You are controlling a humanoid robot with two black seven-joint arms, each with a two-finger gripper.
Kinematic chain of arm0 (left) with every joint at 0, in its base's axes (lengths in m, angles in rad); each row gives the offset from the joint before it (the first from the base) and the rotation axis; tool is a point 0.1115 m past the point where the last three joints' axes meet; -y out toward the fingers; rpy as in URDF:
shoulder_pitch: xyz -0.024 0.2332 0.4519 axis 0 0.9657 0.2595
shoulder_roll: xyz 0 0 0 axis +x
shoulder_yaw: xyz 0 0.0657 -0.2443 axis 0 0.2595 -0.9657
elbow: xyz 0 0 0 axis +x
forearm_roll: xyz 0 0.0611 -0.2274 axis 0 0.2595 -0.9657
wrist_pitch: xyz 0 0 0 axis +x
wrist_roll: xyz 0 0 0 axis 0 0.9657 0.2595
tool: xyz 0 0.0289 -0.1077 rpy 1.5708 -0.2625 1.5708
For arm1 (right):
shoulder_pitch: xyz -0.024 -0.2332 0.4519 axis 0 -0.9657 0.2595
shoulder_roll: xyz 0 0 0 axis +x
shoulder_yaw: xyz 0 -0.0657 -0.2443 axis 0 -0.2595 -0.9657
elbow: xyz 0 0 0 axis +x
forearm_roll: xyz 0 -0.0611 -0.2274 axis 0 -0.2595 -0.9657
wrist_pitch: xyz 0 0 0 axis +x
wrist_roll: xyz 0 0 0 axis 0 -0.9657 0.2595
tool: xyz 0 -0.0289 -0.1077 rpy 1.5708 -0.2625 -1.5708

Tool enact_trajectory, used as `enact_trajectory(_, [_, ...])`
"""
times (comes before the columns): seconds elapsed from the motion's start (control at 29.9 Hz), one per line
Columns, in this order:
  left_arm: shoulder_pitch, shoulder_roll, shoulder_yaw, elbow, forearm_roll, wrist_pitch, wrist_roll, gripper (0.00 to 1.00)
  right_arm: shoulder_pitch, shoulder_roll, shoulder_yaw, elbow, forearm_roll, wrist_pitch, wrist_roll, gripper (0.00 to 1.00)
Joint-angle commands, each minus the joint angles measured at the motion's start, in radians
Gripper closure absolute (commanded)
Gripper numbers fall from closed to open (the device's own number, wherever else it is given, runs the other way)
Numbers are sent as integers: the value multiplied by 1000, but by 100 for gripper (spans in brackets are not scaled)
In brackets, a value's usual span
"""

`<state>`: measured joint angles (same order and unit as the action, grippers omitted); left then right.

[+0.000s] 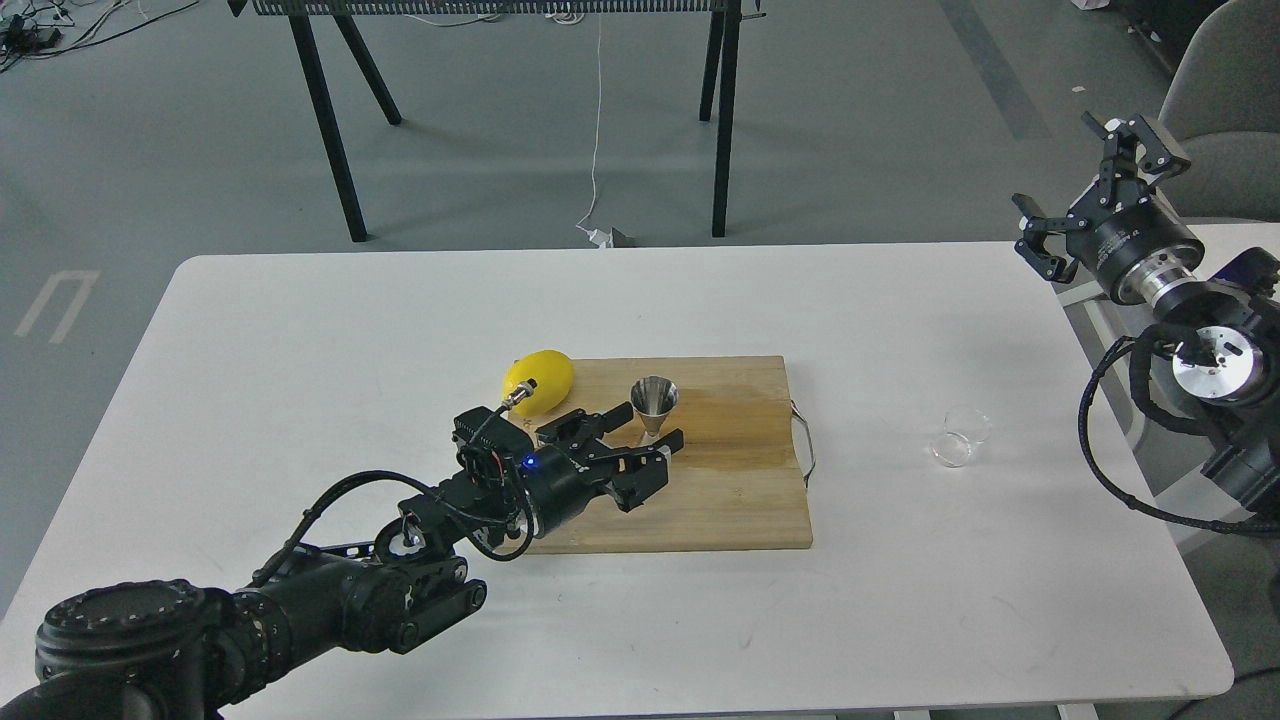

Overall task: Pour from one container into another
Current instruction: 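Lower the jigger upright onto the cutting board with the left gripper, then open the left gripper and pull it back from the jigger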

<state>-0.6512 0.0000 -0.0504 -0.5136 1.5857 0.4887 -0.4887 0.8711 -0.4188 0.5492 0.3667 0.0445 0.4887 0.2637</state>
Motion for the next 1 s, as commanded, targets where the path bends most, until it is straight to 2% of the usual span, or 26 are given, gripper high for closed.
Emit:
enact_trajectory(0.0, [1, 0, -2, 0, -3, 0, 0, 19, -3, 0, 0, 1, 0, 0, 0, 1])
enact_trajectory(0.97, [36, 95, -20, -20, -4, 0, 0, 19, -12, -2, 1, 0, 0, 0, 2, 1])
